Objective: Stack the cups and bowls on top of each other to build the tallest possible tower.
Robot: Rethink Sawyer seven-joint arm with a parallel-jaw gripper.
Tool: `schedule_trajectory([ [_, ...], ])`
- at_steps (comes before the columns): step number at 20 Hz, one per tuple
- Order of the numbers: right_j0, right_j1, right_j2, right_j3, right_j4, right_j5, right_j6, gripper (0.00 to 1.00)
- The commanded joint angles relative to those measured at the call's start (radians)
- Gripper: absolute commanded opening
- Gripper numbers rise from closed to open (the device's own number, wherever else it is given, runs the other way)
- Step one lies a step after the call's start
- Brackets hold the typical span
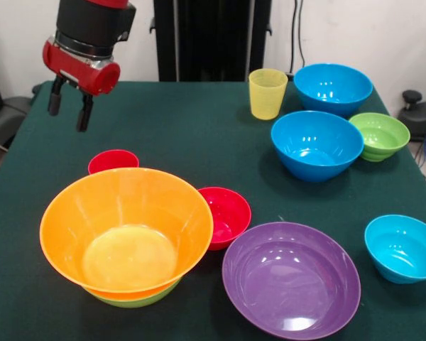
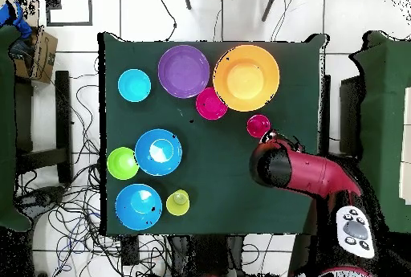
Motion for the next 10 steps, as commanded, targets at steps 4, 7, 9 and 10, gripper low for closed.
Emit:
schedule_trajectory([
  [4,0.046,-0.003,0.084,-0.054,0.124,0.111,0.122,1.00],
  [7,0.067,0.004,0.074,-0.063,0.152,0.117,0.126,1.00],
  [9,0.077,0.018,0.069,-0.069,0.168,0.107,0.131,1.00],
  [10,0.082,0.024,0.066,-0.071,0.175,0.102,0.131,1.00],
])
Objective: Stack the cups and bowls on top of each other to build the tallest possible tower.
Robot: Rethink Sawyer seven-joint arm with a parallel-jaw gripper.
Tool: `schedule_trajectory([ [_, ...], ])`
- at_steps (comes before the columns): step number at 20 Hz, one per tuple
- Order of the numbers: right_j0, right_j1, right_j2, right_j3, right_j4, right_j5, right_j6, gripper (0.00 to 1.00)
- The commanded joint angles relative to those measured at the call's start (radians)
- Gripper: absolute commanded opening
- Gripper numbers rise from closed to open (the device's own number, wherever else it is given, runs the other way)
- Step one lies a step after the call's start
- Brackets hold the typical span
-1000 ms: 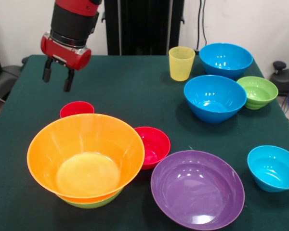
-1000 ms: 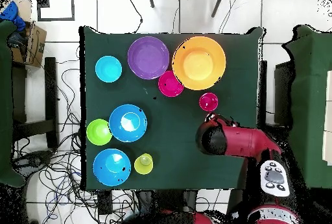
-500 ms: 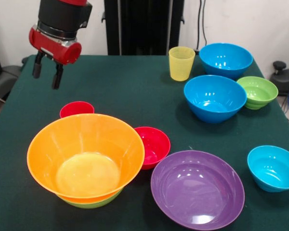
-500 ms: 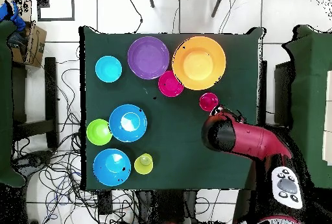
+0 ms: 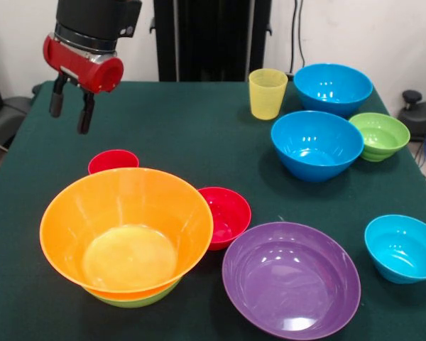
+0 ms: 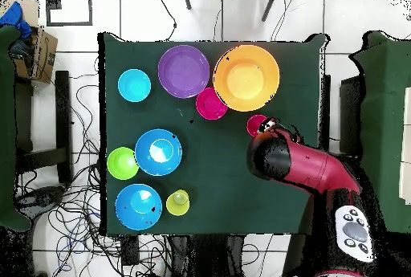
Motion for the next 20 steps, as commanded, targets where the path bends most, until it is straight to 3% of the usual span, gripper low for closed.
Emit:
schedule_trajectory([
  [1,0.052,0.053,0.066,-0.056,0.068,0.089,0.133,1.00],
  [10,0.072,0.094,0.055,-0.060,0.104,0.042,0.129,1.00],
  [20,0.039,0.167,0.065,-0.077,0.081,-0.049,0.102,1.00],
])
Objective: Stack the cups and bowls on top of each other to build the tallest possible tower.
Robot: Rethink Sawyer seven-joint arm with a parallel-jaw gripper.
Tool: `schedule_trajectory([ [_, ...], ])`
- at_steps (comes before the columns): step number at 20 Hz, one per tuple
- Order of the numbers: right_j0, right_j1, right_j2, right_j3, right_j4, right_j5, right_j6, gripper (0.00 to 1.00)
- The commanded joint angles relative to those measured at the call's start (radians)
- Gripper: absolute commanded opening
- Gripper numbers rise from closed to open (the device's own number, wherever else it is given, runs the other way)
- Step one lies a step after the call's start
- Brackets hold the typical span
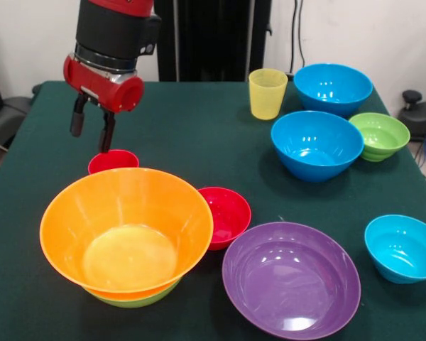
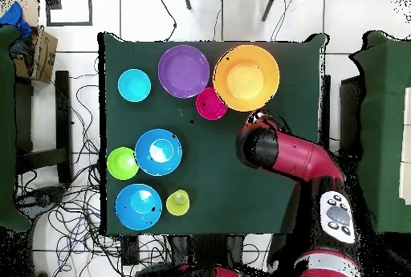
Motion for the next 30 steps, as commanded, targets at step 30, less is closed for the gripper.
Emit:
schedule_trajectory([
  [30,0.022,0.231,0.051,-0.092,0.022,-0.131,0.115,1.00],
])
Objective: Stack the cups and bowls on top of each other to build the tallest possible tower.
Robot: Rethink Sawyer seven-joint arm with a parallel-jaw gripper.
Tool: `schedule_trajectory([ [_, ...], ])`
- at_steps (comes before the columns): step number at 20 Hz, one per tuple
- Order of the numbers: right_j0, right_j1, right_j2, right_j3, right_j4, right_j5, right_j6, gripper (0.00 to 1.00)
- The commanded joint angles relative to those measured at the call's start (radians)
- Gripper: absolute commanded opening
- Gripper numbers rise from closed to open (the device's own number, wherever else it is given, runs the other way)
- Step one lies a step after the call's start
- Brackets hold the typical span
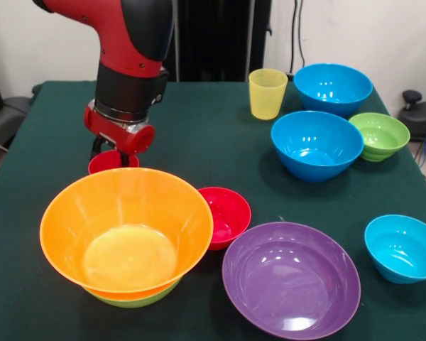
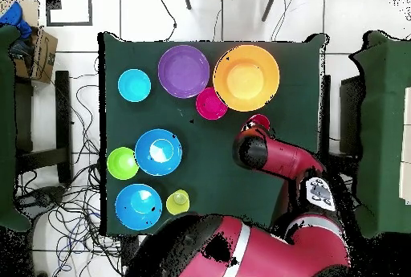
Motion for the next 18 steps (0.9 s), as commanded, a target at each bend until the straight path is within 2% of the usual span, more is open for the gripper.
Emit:
schedule_trajectory([
  [1,0.023,0.036,0.059,-0.055,0.031,0.003,0.115,1.00],
  [4,0.041,0.043,0.033,-0.074,0.030,0.010,0.111,1.00],
  [8,0.038,0.035,0.040,-0.084,0.025,0.028,0.096,1.00],
  [18,0.013,-0.012,0.091,-0.066,0.008,0.110,0.046,1.00],
])
